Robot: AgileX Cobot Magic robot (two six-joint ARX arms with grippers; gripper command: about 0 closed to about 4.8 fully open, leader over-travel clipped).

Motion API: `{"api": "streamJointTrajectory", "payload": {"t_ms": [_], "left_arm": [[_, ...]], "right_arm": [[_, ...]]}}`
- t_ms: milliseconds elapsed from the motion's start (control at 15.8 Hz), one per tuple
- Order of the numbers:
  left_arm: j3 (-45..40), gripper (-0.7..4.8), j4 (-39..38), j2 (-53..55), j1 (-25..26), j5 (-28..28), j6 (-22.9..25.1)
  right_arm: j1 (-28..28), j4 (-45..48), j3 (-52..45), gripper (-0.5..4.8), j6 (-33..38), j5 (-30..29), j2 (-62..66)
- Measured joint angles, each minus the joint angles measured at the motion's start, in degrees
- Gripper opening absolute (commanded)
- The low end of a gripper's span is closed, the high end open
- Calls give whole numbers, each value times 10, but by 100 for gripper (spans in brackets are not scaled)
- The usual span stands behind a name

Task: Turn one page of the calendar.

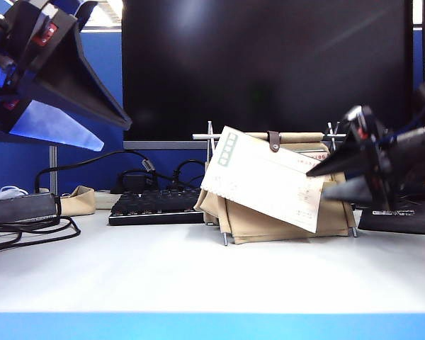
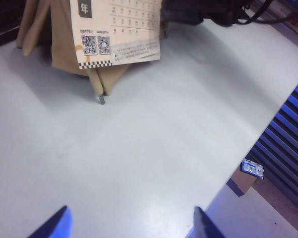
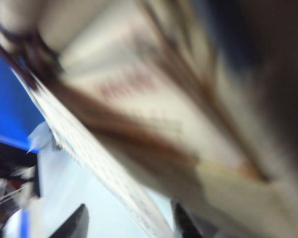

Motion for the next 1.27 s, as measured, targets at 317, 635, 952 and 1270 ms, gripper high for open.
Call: {"api": "streamJointTrajectory", "payload": {"t_ms": [317,635,952,1270], "left_arm": [[0,323,0,0,0,0,0],[0,323,0,0,0,0,0],[0,323,0,0,0,0,0],[0,323,0,0,0,6,0]], "right_arm": [[26,2,-11,220,1,-30,7],[34,5,-37,220,18,-33,6],[39,110,-105,220,35,-12,1],[43,234,-105,220,164,15,6]]}}
